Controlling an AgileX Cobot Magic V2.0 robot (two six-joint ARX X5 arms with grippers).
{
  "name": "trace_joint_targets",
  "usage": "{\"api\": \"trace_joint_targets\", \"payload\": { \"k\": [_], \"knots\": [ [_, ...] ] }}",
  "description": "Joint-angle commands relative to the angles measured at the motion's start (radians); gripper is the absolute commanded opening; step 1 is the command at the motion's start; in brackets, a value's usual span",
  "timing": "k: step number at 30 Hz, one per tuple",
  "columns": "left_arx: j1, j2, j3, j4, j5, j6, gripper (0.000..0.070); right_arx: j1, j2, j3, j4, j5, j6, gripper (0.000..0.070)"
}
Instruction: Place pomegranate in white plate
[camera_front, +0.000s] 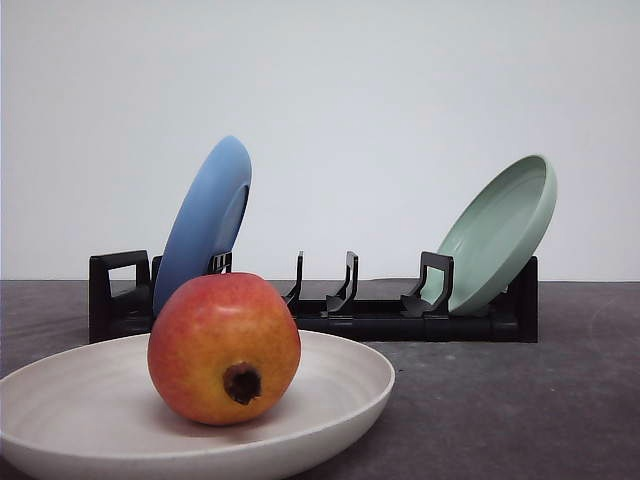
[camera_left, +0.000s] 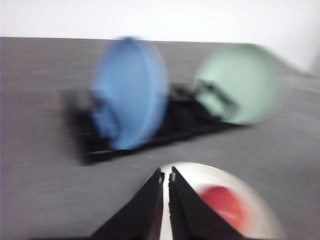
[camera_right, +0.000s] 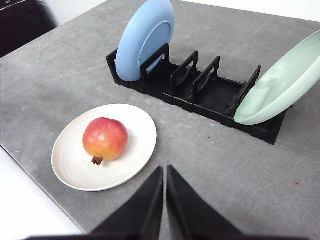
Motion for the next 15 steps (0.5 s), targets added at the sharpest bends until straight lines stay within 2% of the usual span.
{"api": "trace_joint_targets", "payload": {
  "k": [1, 3, 6, 9, 12, 15],
  "knots": [
    [0.137, -0.015, -0.072, 0.08, 0.015, 0.144, 0.0, 0.011, 0.0, 0.01, 0.011, 0.001, -0.008, 0.0003],
    [0.287, -0.046, -0.18, 0.191, 0.09, 0.287, 0.0, 0.011, 0.0, 0.01, 0.011, 0.001, -0.008, 0.0003],
    [0.488, -0.101, -0.325, 0.356, 0.237, 0.418, 0.0, 0.011, 0.0, 0.01, 0.011, 0.001, -0.008, 0.0003],
    [0.647, -0.154, -0.442, 0.463, 0.318, 0.452, 0.0, 0.011, 0.0, 0.01, 0.011, 0.001, -0.008, 0.0003],
    [0.751, -0.19, -0.515, 0.502, 0.322, 0.452, 0.0, 0.011, 0.0, 0.01, 0.011, 0.001, -0.008, 0.0003],
    [0.816, -0.21, -0.556, 0.511, 0.326, 0.449, 0.0, 0.011, 0.0, 0.01, 0.011, 0.001, -0.008, 0.0003]
  ]
}}
